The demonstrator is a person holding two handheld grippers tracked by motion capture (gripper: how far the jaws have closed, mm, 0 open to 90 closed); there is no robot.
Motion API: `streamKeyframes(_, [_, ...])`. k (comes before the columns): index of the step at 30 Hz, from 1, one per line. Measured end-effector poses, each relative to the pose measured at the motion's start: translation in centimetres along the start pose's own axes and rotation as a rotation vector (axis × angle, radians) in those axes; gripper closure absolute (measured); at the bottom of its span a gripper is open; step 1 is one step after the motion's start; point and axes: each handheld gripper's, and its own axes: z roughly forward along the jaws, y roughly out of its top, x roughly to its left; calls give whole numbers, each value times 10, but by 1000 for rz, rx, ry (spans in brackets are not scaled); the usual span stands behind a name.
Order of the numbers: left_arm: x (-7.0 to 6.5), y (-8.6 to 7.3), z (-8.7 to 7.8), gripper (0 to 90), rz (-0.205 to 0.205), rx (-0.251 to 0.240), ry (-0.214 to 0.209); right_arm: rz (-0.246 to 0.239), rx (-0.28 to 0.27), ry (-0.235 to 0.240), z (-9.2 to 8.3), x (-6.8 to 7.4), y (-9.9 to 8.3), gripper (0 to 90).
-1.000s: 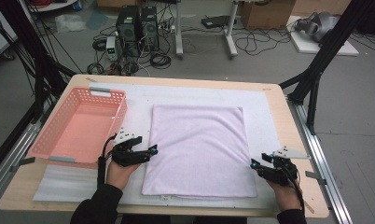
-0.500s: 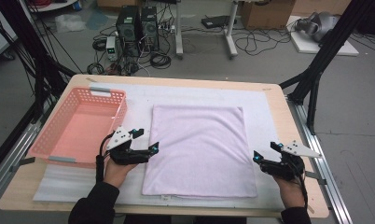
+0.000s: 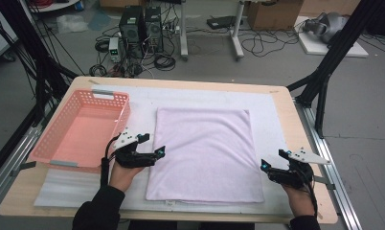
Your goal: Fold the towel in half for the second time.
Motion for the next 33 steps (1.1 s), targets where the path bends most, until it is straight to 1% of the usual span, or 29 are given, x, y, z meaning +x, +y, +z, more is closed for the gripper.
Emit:
streamKeyframes(4, [3,-1,1,175,-29,4,3,-3,4,6,2,1,1,179])
streamKeyframes(8, [5,1,3,175,-31,30,11,17,8,12,5,-1,1,179])
streamKeyframes(10, [7,5,4,176,-39,33,12,19,10,22,7,-2,2,179])
streamKeyframes(12, [10,11,5,179,-51,27,24,20,23,34,9,-3,2,178])
streamKeyframes(13, [10,13,6,182,-61,16,30,23,23,38,10,-3,2,179])
streamKeyframes(15, [12,17,8,182,-63,19,34,22,29,48,13,-5,5,178])
streamKeyframes(19, [14,28,17,186,-57,56,35,25,31,64,20,-10,16,179])
streamKeyframes(21, [15,34,23,192,-68,52,22,19,34,76,26,-12,22,179])
streamKeyframes(23, [17,40,30,192,-80,34,20,25,30,97,32,-15,28,179])
streamKeyframes(24, [19,41,33,193,-86,33,14,31,35,96,37,-16,32,179])
streamKeyframes(25, [21,44,39,192,-88,45,22,36,38,98,40,-17,35,179])
streamKeyframes(27, [23,47,44,194,-80,64,26,34,41,106,48,-20,43,178])
streamKeyframes(28, [25,48,47,196,-82,61,29,33,43,108,51,-21,46,178])
streamKeyframes(32, [34,52,59,207,-96,76,60,32,53,109,64,-24,61,179])
streamKeyframes(33, [36,53,61,210,-95,79,71,31,64,109,69,-26,65,178])
